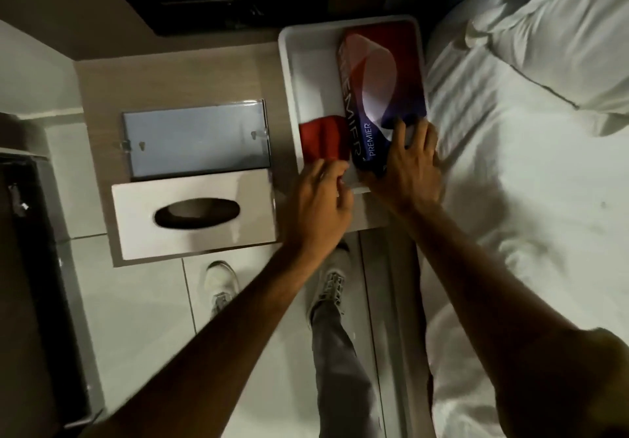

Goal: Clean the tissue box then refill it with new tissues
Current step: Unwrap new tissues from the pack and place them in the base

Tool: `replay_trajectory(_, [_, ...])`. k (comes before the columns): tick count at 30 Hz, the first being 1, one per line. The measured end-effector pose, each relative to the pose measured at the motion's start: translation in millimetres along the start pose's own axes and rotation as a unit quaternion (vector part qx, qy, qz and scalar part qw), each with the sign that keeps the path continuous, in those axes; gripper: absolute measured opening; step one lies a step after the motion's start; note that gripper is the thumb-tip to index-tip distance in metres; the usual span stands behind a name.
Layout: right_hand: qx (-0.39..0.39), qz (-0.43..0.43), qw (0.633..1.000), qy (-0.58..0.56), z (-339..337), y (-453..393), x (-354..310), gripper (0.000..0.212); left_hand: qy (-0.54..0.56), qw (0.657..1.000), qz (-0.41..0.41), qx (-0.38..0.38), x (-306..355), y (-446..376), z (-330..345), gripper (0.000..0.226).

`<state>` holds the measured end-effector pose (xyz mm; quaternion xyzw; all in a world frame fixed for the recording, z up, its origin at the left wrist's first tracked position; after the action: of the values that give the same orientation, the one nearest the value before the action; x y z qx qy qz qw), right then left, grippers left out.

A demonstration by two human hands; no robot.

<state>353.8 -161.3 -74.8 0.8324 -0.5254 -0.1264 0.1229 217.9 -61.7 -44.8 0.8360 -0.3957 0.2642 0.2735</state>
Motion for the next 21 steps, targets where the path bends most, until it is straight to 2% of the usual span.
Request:
replay_trajectory(3, [0.000,-0.050,0.998,-0.023,-12,7,0,0.062,-0.033,0.999,-0.010,0.019,20,-16,19,0.051])
replay_trajectory(5, [0.024,-0.112,0.993,-0.028,-27,12,3,0.041,-0.058,0.998,-0.020,0.001,28,-25,32,0.071])
replay_trajectory(7, [0.041,-0.170,0.984,-0.027,-43,16,5,0.039,-0.080,0.996,-0.029,-0.007,35,-33,41,0.092])
replay_trajectory(9, [0.050,-0.227,0.972,-0.029,-60,18,3,0.051,-0.085,0.995,-0.042,0.016,43,-40,41,0.100])
replay_trajectory(10, [0.061,-0.252,0.965,-0.027,-69,17,2,0.051,-0.077,0.995,-0.050,0.038,47,-44,39,0.098])
replay_trajectory(12, [0.086,-0.278,0.956,-0.035,-84,14,-1,0.036,-0.064,0.991,-0.073,0.093,55,-50,29,0.086])
replay_trajectory(14, [0.111,-0.272,0.953,-0.079,-97,8,-3,0.030,-0.066,0.985,-0.093,0.133,63,-57,17,0.073])
replay_trajectory(18, [0.173,-0.223,0.945,-0.165,-120,-4,0,0.024,-0.067,0.984,-0.080,0.143,79,-65,-3,0.058])
replay_trajectory(21, [0.222,-0.224,0.942,-0.114,-125,-9,-1,0.020,-0.067,0.986,-0.035,0.150,90,-63,-16,0.044])
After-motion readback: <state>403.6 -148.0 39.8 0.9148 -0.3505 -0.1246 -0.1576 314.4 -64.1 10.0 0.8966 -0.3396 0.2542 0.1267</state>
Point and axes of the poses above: each hand's wrist, its own y-axis away from the middle knuckle, its own z-axis out of the palm, x = y × z, the point moved 6 cm from there along -y, towards the middle knuckle, and after that the axes turned 1 degree about -y, right-handed, at the moved point
